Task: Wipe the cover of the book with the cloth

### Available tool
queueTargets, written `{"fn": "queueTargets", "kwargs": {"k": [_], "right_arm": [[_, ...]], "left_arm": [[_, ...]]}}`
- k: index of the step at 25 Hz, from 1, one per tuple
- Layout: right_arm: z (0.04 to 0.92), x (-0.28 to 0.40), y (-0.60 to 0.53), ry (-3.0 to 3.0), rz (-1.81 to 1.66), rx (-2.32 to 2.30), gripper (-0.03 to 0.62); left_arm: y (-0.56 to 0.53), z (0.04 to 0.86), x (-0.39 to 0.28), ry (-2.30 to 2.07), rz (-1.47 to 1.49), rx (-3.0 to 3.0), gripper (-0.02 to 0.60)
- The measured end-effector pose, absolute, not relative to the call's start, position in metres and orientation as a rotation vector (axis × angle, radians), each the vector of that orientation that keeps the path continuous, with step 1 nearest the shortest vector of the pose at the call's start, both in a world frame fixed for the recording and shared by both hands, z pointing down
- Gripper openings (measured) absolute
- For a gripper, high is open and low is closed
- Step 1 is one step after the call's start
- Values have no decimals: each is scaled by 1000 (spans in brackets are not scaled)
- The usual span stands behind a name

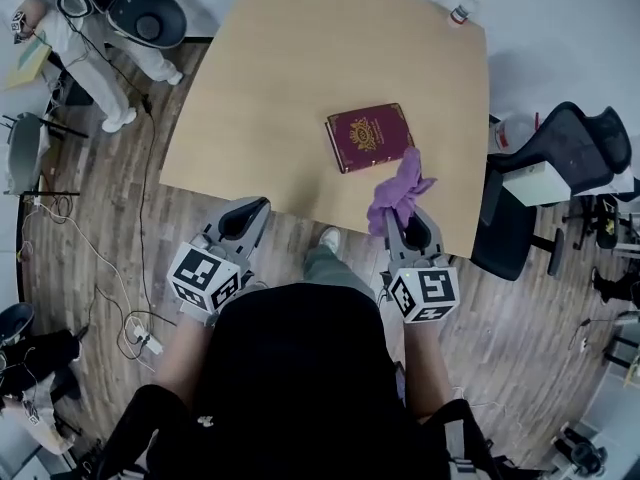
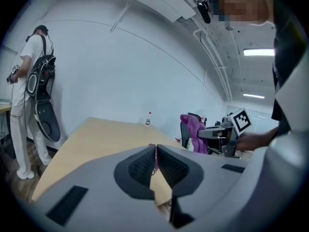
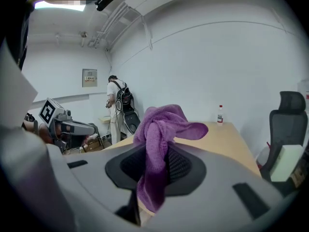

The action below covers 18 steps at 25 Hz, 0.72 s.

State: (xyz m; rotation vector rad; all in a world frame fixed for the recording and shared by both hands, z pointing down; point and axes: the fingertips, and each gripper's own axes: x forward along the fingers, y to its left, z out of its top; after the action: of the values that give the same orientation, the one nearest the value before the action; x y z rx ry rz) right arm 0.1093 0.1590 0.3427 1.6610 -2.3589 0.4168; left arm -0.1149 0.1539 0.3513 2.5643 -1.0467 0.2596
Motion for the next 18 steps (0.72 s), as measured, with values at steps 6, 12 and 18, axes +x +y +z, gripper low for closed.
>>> {"fn": "queueTargets", "kwargs": {"k": [6, 12, 18], "right_arm": [[359, 156, 108, -2403, 491, 1602, 100], [380, 192, 74, -2381, 570, 1598, 100], [397, 211, 52, -2320, 639, 1648, 100]], "left_arm": [[104, 360, -72, -1107, 291, 2514, 28], [79, 378, -37, -1087, 354, 2488, 28], [55, 392, -18, -1022, 417, 2490, 28]]}}
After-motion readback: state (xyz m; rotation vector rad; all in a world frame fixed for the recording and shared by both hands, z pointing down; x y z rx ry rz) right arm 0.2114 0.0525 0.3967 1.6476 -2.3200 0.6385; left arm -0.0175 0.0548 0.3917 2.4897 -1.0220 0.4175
